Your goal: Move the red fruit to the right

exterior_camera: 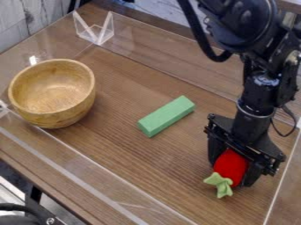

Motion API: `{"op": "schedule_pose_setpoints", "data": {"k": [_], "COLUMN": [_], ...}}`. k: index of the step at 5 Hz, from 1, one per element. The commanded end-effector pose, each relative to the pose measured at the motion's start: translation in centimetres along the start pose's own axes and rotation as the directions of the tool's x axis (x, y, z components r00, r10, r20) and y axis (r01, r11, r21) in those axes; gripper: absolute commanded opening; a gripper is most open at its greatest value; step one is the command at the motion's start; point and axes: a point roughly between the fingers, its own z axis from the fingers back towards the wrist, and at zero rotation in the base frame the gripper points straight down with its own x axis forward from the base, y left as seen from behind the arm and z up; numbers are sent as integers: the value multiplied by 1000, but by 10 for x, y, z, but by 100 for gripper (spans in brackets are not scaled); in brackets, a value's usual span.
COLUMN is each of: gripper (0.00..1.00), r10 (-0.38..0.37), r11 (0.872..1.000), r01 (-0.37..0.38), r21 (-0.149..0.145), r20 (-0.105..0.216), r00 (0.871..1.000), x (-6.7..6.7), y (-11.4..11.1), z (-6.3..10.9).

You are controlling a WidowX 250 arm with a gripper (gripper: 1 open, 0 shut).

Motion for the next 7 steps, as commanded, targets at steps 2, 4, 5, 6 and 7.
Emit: {"op": "schedule_pose_setpoints", "data": {"k": [2,4,5,6,7], "gripper": [100,100,100,100,100], "r10": [39,108,12,-83,-74], "r11": [999,994,1000,997,997], "r01": [-40,-111,-14,82,74], "r21": [15,17,15,13,10], "r20": [74,125,127,135,147], "r00": [997,986,992,987,986], "x": [13,5,4,3,4], "y": [23,30,31,32,44], "z": [20,29,39,49,52]}}
